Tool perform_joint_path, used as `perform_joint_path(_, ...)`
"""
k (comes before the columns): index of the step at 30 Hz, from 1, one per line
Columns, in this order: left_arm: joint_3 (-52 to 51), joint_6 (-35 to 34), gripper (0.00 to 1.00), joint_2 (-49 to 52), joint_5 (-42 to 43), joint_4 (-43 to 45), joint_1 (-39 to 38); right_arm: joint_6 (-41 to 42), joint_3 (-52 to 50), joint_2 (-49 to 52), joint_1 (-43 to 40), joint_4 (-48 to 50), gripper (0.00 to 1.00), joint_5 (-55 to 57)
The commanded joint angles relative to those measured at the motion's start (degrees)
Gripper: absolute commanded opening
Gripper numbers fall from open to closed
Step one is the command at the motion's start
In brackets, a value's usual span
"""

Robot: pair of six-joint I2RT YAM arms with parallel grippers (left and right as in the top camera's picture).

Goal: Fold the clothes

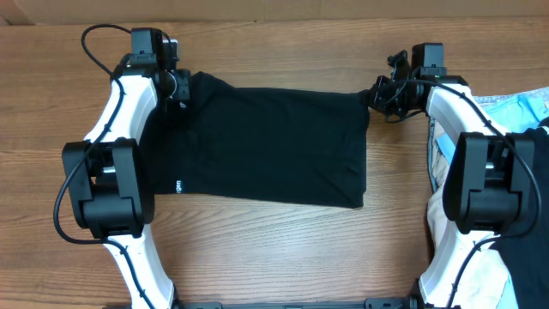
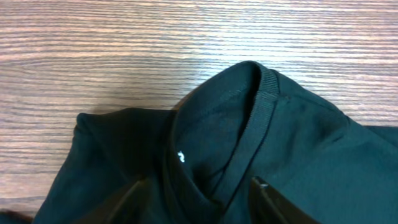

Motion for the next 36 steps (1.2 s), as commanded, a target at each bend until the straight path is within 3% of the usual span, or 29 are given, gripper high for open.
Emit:
perform_joint_path(1, -0.52, -0.20, 0.50, -1.81, -0.92, -0.02, -0.09, -0.48, 1.42, -2.25, -0.09, 0.39, 0.09, -0.46)
perform_joint_path(8, -3.82, -0.39, 0.42, -1.81, 0.20, 2.23, -0.28, -0.46, 1.42, -2.25, -0.09, 0.68, 0.09, -0.46)
perform_joint_path(10, -4.37, -0.39, 0.30, -1.81, 0.33, 3.28, -0.28, -0.46, 1.42, -2.25, -0.09, 0.70, 0.09, -0.46)
perform_joint_path(12, -4.13, -0.42, 0.08, -1.86, 0.35, 4.50, -0.28, -0.48, 1.42, -2.25, -0.09, 0.61, 0.09, -0.46)
perform_joint_path(13, -3.52, -0.46, 0.04, -1.99, 0.35, 4.59, -0.20, -0.50, 1.42, -2.25, -0.09, 0.48, 0.09, -0.46)
perform_joint_path(24, 5.18, -0.24, 0.04, -4.22, -0.44, -3.63, 2.78, -4.98, 1.42, -2.32, -0.20, -2.78, 0.09, -0.48)
perform_joint_path(33, 5.16, -0.44, 0.04, -4.20, -13.20, -16.61, 4.04, -4.50, 1.42, -2.32, -0.20, -9.25, 0.09, 2.91)
perform_joint_path(36, 5.16, -0.61, 0.04, -4.20, -13.66, -19.61, 4.68, -4.52, 1.42, -2.32, -0.20, -11.26, 0.09, 3.04)
